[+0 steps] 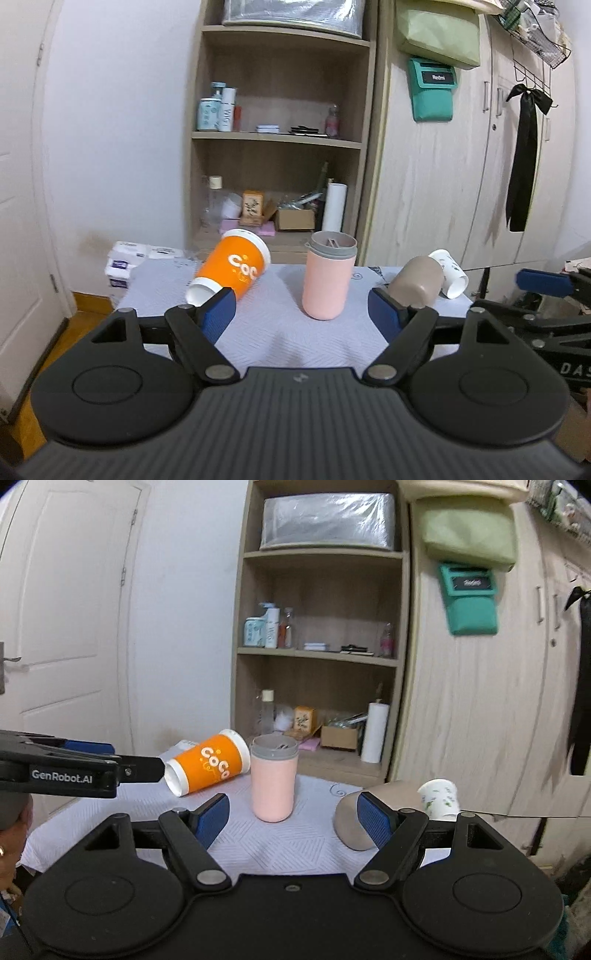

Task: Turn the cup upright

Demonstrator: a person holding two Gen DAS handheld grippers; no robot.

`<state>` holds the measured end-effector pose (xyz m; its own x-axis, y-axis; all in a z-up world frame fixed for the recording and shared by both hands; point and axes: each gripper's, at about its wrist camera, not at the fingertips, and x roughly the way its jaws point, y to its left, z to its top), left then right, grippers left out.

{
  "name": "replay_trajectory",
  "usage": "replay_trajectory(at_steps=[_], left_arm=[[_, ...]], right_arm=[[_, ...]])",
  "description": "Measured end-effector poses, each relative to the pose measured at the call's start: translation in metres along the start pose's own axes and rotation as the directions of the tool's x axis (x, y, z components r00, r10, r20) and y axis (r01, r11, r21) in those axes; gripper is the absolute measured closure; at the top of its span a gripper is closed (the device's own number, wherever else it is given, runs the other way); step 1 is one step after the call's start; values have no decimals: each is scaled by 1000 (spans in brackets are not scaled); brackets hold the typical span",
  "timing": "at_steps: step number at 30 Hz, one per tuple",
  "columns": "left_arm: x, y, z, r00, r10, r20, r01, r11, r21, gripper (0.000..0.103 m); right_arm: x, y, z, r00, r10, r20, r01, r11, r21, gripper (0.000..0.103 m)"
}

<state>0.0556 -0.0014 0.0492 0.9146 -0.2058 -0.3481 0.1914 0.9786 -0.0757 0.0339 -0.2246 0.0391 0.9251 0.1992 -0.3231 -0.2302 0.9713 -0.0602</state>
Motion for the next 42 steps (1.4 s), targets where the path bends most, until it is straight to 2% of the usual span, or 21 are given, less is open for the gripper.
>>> replay_trajectory(at_steps=[5, 9, 11, 13, 17, 21, 25, 35, 40, 42], left_arm=[[-19, -5, -1, 999, 38, 27, -38, 999, 16, 19], [-29, -6, -2, 999, 28, 29, -28, 1000, 13, 16], [-32, -7, -2, 999, 22, 32, -22, 1000, 10, 11], [-33, -9, -3, 999, 20, 34, -21, 1000, 23, 7], [-32, -11, -4, 999, 34, 31, -34, 999, 28, 0], [-29, -12, -7, 998, 59, 6, -59, 998, 38, 0], [-28, -11, -9, 996, 92, -6, -92, 995, 39, 0], [-29, -8, -13, 995, 95, -39, -93, 995, 44, 0], [-26, -8, -17, 989, 133, -61, -129, 990, 61, 0], [-25, -5, -17, 988, 138, -69, -136, 990, 39, 0]], right_arm=[[-14, 2, 1, 999, -43, -14, 43, 999, 29, 22], [-16, 1, -2, 996, -81, -35, 82, 996, 31, 20], [-17, 1, -2, 995, -93, -43, 95, 995, 34, 19], [-18, -1, -3, 995, -97, -40, 99, 994, 50, 16], [-20, 2, -4, 993, -113, -24, 115, 991, 68, 1], [-18, 7, -5, 987, -160, -24, 161, 985, 64, 0], [-17, 9, -4, 986, -167, -31, 168, 984, 62, 0], [-22, 6, -7, 978, -204, -41, 207, 975, 83, 0], [-22, 2, -9, 978, -203, -52, 207, 973, 104, 0], [-22, 3, -10, 977, -208, -53, 213, 971, 104, 0]])
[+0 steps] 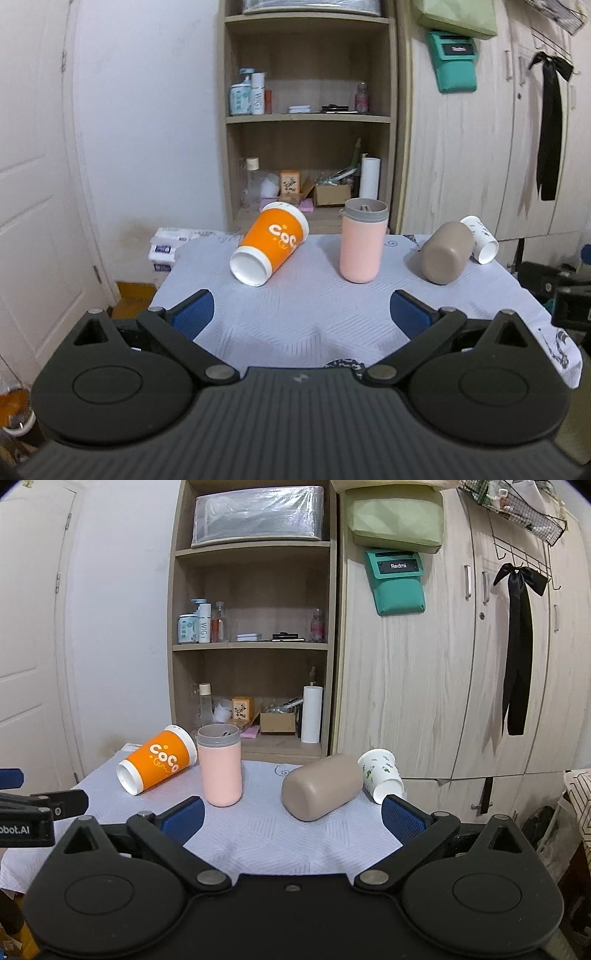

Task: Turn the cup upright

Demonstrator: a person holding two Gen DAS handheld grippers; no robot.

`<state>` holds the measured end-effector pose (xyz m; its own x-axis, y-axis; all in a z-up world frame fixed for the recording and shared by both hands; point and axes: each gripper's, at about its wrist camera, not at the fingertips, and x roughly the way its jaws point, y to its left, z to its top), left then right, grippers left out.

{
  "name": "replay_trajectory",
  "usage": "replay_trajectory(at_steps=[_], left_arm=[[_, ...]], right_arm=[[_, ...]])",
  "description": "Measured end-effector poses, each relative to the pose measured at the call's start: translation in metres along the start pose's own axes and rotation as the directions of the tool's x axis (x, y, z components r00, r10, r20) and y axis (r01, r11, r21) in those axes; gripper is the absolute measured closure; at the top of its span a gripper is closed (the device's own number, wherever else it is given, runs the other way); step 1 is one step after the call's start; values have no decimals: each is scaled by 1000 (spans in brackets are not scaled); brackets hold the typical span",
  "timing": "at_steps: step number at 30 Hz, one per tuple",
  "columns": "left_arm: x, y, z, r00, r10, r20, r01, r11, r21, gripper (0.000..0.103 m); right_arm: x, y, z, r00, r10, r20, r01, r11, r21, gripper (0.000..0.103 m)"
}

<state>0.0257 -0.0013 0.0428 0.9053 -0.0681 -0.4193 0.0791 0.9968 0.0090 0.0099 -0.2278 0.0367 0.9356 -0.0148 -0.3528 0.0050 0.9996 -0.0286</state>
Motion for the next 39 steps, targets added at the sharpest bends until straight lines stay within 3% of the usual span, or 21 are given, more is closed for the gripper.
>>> replay_trajectory(at_steps=[31, 39], left_arm=[[-2, 1, -2, 996, 89, -14, -89, 996, 15, 0], [-7, -3, -6, 994, 103, 26, -104, 994, 41, 0]], right_arm=[[-7, 5, -1, 1000, -7, -25, 7, 1000, -6, 0], [-7, 4, -1, 1000, -11, -25, 11, 1000, -10, 0]])
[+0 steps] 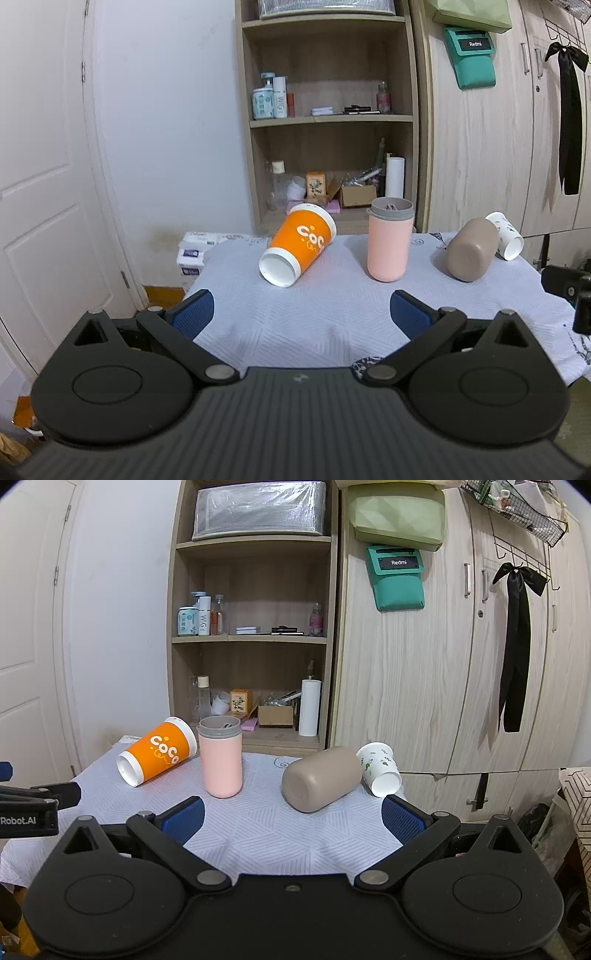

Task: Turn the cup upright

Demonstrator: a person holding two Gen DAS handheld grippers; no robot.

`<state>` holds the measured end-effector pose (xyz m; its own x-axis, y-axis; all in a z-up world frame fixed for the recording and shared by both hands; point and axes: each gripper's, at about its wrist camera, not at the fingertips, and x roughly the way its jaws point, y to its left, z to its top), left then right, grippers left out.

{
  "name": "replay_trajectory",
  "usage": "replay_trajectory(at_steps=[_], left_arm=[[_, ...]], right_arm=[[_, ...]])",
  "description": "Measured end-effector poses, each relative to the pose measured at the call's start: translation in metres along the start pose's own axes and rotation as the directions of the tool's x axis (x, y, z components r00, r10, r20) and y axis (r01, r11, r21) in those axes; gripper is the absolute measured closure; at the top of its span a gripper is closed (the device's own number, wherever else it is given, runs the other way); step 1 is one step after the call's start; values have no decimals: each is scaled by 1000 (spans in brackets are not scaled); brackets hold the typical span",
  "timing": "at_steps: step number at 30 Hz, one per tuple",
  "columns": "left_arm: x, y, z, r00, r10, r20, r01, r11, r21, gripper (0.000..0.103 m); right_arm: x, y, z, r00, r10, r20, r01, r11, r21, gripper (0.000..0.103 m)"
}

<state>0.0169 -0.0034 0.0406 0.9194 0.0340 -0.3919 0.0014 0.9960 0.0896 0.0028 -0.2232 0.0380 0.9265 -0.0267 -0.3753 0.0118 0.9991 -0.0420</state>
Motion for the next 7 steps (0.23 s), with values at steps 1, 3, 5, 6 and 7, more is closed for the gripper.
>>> replay_trajectory(at_steps=[1, 3, 5, 6, 7], left_arm=[[-1, -1, 0, 1000, 4, 3, -4, 1000, 5, 0], [-1, -1, 0, 1000, 5, 4, -5, 1000, 6, 0], [-2, 0, 1, 1000, 3, 4, -3, 1000, 7, 0], [-2, -1, 2, 1000, 3, 4, -3, 1000, 7, 0], [-3, -1, 2, 1000, 2, 5, -2, 1000, 8, 0]], right_arm=[[0, 0, 0, 1000, 0, -1, 0, 1000, 1, 0], [0, -1, 0, 1000, -1, -3, 1, 1000, 1, 0], [0, -1, -1, 1000, -2, -3, 2, 1000, 2, 0], [0, -1, -1, 1000, -3, -3, 3, 1000, 3, 0], [0, -1, -1, 1000, -3, -3, 3, 1000, 3, 0]])
